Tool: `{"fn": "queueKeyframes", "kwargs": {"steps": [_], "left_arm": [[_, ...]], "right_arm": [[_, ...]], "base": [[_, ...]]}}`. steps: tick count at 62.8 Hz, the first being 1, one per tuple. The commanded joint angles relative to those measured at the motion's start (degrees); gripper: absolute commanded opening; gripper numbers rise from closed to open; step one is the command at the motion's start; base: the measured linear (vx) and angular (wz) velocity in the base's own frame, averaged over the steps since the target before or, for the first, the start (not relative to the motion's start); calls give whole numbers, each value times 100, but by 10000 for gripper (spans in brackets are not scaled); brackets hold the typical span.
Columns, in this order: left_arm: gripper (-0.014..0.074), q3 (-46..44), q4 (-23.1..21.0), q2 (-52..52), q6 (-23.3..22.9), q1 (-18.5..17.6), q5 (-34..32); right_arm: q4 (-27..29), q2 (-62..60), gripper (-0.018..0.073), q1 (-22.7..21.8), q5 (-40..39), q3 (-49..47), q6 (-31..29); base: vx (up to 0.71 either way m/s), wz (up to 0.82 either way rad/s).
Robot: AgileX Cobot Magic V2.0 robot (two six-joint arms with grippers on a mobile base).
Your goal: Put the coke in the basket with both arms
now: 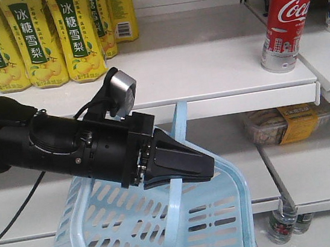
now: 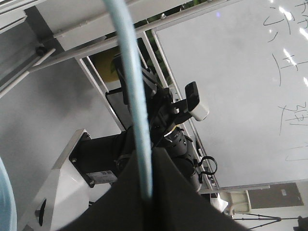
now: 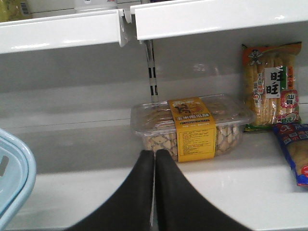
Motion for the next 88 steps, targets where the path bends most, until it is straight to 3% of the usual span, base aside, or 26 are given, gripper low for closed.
{"fn": "queueKeyframes", "kwargs": {"steps": [1,22,32,44,51,56,65,71,80,88], "left_arm": [[-6,-140,-472,-261,122,4,-117],[-6,-140,-472,-261,122,4,-117],[-6,-140,-472,-261,122,4,-117],[-6,-140,-472,-261,122,4,-117],[-6,-140,-472,-261,122,4,-117],[-6,-140,-472,-261,122,4,-117],[-6,-140,-472,-261,122,4,-117],[-6,-140,-472,-261,122,4,-117],[-6,-140,-472,-261,122,4,-117],[-6,-140,-472,-261,122,4,-117]], "right_arm": [[-22,-88,-4,7,-429,87,-51],[101,-88,-4,7,-465,87,31],[1434,-88,-4,7,-707,87,571],[3087,-88,-4,37,-904,-12,720],[3247,-88,0,152,-601,-488,408],[3236,-83,28,217,-279,-1161,-284],[3280,124,174,225,442,-2269,-1494],[3318,471,365,219,820,-2824,-2074],[3318,1110,624,205,785,-3375,-2778],[3420,1866,708,205,794,-3884,-3366]], "base": [[0,0],[0,0],[0,0],[0,0],[0,0],[0,0],[0,0],[0,0],[0,0],[0,0]]}}
